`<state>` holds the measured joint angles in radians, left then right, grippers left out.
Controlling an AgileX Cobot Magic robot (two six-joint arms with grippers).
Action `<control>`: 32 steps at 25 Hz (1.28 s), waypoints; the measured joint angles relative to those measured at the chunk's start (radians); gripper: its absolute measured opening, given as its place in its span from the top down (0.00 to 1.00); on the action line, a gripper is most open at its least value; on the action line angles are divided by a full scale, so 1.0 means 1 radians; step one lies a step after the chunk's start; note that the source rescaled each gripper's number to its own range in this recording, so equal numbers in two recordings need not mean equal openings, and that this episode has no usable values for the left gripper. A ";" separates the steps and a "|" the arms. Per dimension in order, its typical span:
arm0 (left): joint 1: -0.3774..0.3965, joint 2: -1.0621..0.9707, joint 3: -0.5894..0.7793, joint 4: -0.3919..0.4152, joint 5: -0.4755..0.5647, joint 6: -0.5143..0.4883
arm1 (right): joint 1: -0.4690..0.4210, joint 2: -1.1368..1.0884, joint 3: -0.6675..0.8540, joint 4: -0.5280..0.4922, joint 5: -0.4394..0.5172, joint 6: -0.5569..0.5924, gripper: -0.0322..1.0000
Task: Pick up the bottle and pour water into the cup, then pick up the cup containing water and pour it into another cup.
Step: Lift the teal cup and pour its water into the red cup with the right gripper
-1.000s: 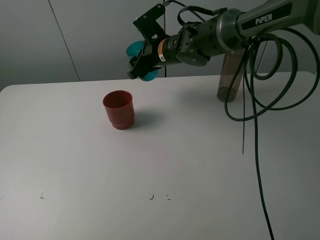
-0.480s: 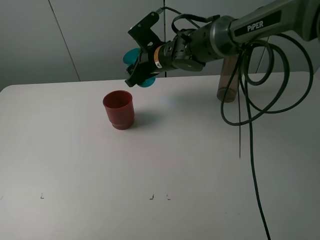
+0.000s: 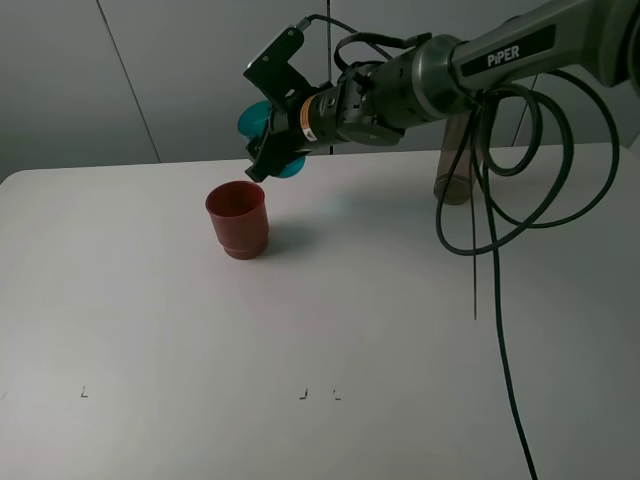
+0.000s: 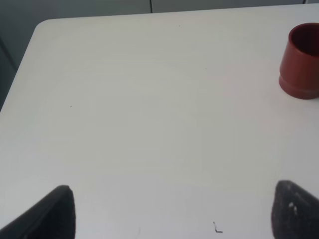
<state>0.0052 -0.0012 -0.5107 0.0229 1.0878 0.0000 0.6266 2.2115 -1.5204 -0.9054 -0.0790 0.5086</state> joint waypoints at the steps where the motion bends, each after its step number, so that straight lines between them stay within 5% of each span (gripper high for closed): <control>1: 0.000 0.000 0.000 0.000 0.000 0.000 | 0.004 0.000 0.000 -0.001 0.000 -0.007 0.90; 32: 0.000 0.000 0.000 0.000 0.000 0.007 | 0.030 0.000 0.000 -0.076 0.029 -0.283 0.90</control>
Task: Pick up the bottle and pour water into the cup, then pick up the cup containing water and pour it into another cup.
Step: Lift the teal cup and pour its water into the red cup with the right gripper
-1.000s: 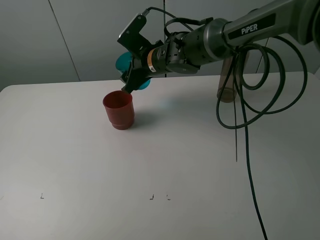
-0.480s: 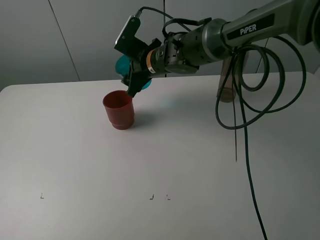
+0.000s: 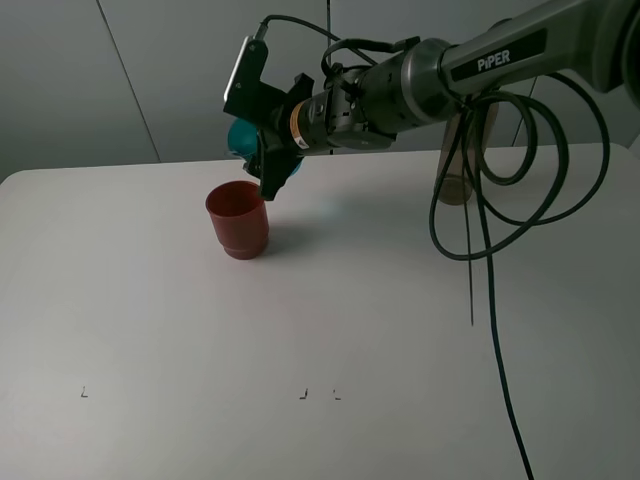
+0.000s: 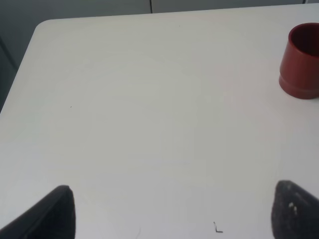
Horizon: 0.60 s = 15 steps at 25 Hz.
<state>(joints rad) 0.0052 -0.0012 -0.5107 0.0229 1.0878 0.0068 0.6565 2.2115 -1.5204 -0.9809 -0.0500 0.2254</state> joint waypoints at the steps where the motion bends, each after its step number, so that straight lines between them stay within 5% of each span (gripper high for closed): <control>1: 0.000 0.000 0.000 0.000 0.000 0.000 | 0.000 0.000 0.000 0.000 0.000 -0.009 0.90; 15: 0.000 0.000 0.000 0.000 0.000 0.000 | 0.019 0.000 -0.018 -0.025 0.074 -0.143 0.90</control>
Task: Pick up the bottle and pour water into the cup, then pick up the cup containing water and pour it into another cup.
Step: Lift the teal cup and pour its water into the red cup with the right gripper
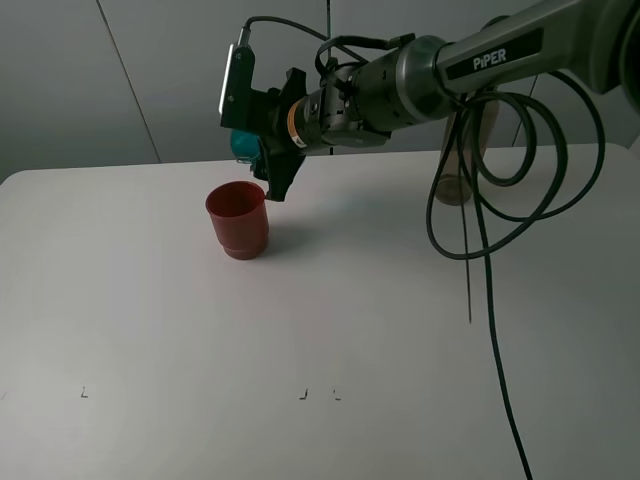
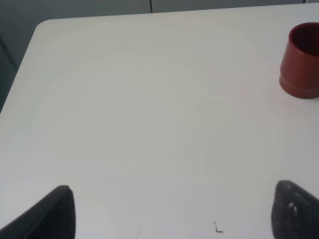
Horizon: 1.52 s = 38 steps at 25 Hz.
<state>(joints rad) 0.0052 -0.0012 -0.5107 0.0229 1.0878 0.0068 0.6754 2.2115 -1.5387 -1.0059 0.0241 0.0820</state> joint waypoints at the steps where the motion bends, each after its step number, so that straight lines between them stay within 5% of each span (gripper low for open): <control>1: 0.000 0.000 0.000 0.000 0.000 0.000 | 0.004 0.000 0.000 0.000 0.000 -0.007 0.90; 38: 0.000 0.000 0.000 0.000 0.000 0.000 | 0.020 0.000 -0.029 -0.042 0.124 -0.203 0.90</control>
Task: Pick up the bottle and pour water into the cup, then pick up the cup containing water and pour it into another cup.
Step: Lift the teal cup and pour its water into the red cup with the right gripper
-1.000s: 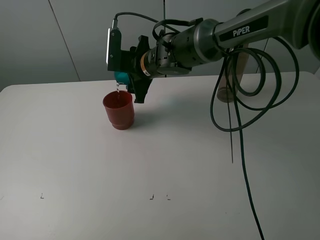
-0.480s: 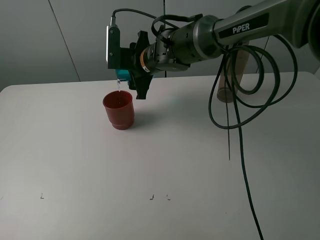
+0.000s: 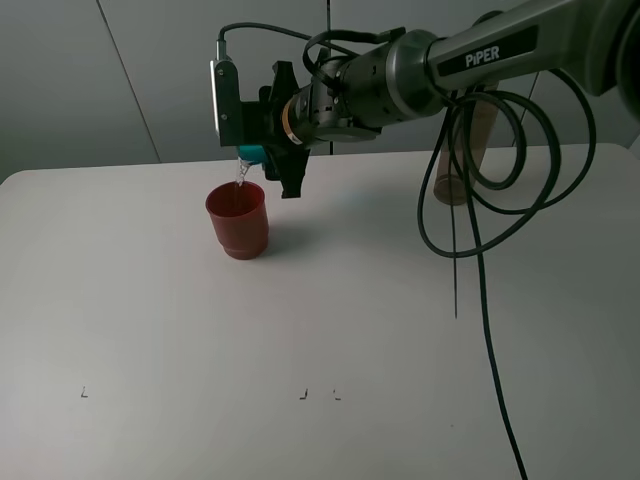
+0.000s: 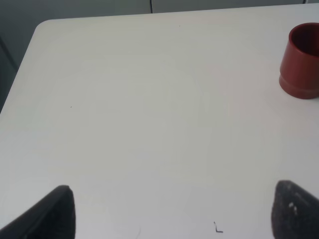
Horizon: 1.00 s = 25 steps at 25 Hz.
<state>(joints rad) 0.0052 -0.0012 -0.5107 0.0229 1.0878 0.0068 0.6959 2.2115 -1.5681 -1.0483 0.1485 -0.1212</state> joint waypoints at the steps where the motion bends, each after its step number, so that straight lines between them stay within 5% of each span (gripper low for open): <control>1: 0.000 0.000 0.000 0.000 0.000 0.000 | 0.000 0.000 0.000 -0.008 0.005 -0.003 0.90; 25: 0.000 0.000 0.000 0.000 0.000 -0.007 | 0.013 0.000 -0.001 -0.132 0.069 -0.004 0.90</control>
<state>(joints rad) 0.0052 -0.0012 -0.5107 0.0229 1.0878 0.0000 0.7086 2.2115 -1.5690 -1.1808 0.2176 -0.1257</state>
